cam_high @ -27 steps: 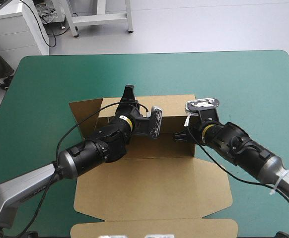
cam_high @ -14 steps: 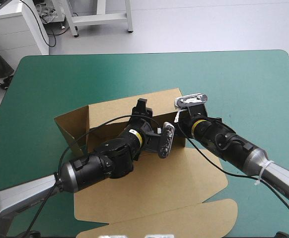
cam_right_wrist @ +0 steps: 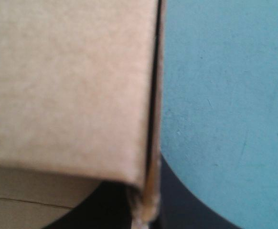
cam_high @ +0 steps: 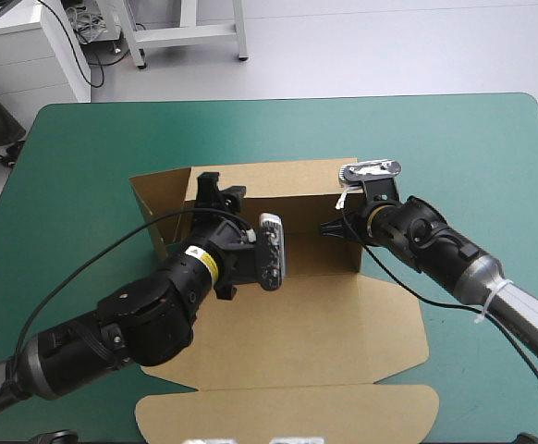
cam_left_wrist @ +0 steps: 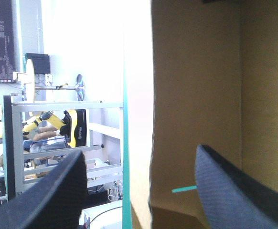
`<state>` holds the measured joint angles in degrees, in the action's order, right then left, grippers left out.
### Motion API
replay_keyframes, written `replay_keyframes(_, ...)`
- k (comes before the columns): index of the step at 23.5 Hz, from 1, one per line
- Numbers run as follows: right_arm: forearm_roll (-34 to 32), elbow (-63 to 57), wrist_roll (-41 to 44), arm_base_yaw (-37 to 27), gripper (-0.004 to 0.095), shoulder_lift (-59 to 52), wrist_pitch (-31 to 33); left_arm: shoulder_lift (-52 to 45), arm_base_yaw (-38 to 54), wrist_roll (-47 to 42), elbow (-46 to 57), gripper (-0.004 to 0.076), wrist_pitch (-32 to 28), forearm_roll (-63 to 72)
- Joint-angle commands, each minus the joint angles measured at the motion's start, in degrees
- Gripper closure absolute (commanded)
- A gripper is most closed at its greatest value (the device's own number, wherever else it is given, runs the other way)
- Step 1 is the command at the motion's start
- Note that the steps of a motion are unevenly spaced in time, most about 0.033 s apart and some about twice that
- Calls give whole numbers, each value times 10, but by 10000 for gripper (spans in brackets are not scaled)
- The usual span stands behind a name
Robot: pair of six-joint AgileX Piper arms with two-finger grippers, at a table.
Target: Fold the box
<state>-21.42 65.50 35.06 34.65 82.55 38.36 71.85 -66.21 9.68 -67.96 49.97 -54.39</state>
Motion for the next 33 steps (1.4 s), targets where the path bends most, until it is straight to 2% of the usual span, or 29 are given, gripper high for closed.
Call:
replay_keyframes(1,12,62,-53,-8,928,-26,77,-24,43,-15,-43,298,-13,-26)
replay_keyframes(4,15,127,-94,-12,928,-26,151,-24,147,-15,-80,300,-50,30)
replay_keyframes(7,48,168,-136,-33,928,-25,187,-26,229,-15,-87,300,-99,89)
replay_keyframes(11,145,230,-228,-121,928,-8,238,-26,382,-10,-87,302,-147,261)
replay_keyframes(15,214,276,-293,-196,928,42,256,-26,472,80,-87,302,-156,448)
replay_keyframes(20,250,333,-333,-236,928,137,275,-31,519,182,-85,302,-147,654)
replay_keyframes(26,276,416,-361,-238,928,259,271,-86,523,270,-25,302,-142,769)
replay_keyframes(30,311,463,-388,-237,928,352,282,-196,523,271,94,302,-184,770)
replay_keyframes(31,314,463,-395,-237,928,369,300,-245,523,267,140,302,-211,770)
replay_keyframes(33,306,461,-399,-237,927,379,335,-320,523,260,195,304,-219,771)
